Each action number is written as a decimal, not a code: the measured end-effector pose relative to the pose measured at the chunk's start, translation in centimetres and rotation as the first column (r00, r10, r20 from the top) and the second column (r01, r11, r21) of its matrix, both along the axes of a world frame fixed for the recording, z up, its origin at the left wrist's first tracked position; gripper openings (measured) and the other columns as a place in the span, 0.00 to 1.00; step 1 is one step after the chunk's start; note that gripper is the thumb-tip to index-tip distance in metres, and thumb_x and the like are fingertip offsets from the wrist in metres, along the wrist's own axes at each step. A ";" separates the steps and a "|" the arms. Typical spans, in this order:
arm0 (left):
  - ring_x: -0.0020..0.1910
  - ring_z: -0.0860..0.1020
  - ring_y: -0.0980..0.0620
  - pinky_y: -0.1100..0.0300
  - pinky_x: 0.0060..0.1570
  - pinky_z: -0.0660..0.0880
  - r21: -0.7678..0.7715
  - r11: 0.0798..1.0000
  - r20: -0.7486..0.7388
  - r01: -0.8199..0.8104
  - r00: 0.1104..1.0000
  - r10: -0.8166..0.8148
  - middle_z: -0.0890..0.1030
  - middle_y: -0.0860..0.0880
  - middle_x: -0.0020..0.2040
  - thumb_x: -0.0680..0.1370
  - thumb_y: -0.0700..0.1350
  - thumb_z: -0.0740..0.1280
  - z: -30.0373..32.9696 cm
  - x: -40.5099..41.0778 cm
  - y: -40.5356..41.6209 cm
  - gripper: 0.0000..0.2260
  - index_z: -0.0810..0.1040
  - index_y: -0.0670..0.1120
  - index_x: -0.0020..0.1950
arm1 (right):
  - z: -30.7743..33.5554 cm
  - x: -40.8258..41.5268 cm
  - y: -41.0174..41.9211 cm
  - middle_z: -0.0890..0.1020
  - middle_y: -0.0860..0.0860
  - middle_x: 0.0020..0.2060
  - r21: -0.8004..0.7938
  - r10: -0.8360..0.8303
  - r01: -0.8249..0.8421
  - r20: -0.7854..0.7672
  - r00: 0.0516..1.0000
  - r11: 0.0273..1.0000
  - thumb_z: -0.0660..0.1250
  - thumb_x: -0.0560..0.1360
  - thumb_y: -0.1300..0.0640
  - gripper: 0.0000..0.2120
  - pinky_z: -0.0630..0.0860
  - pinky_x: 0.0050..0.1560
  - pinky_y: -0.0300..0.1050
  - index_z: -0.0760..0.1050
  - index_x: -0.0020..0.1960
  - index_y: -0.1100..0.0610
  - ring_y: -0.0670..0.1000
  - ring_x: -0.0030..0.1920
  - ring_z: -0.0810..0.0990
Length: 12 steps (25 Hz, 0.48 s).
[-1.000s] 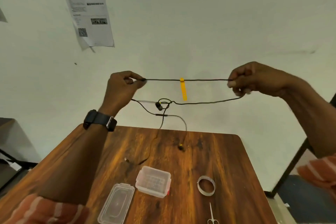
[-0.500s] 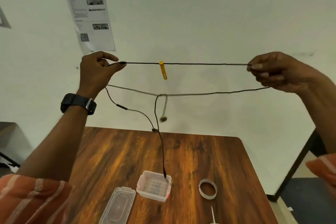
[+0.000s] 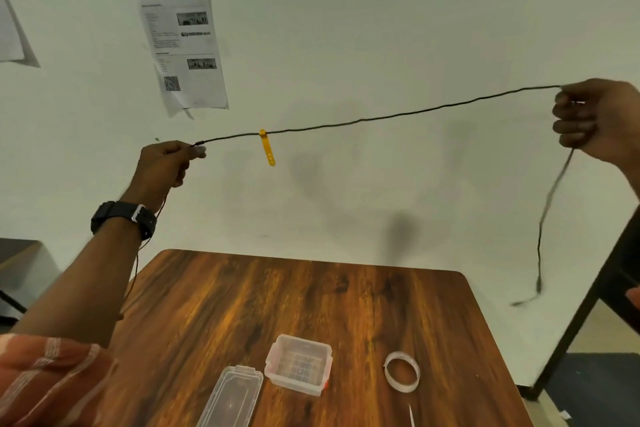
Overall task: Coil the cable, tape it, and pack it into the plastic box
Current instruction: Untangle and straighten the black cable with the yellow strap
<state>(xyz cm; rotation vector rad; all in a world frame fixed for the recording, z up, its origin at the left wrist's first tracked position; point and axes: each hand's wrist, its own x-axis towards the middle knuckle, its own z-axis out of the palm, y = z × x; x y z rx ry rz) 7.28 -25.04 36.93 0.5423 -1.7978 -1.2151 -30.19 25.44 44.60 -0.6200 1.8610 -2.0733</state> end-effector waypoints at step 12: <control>0.19 0.57 0.59 0.65 0.19 0.53 0.094 0.847 0.005 0.523 0.851 -0.525 0.72 0.51 0.30 0.80 0.41 0.58 6.9 -5.1 8.1 0.12 0.81 0.41 0.51 | -2.1 2.9 -6.1 0.74 0.49 0.31 0.165 0.202 -0.186 -0.091 0.975 0.969 0.66 0.77 0.64 0.09 0.79 0.32 0.39 0.80 0.42 0.52 0.46 0.26 0.76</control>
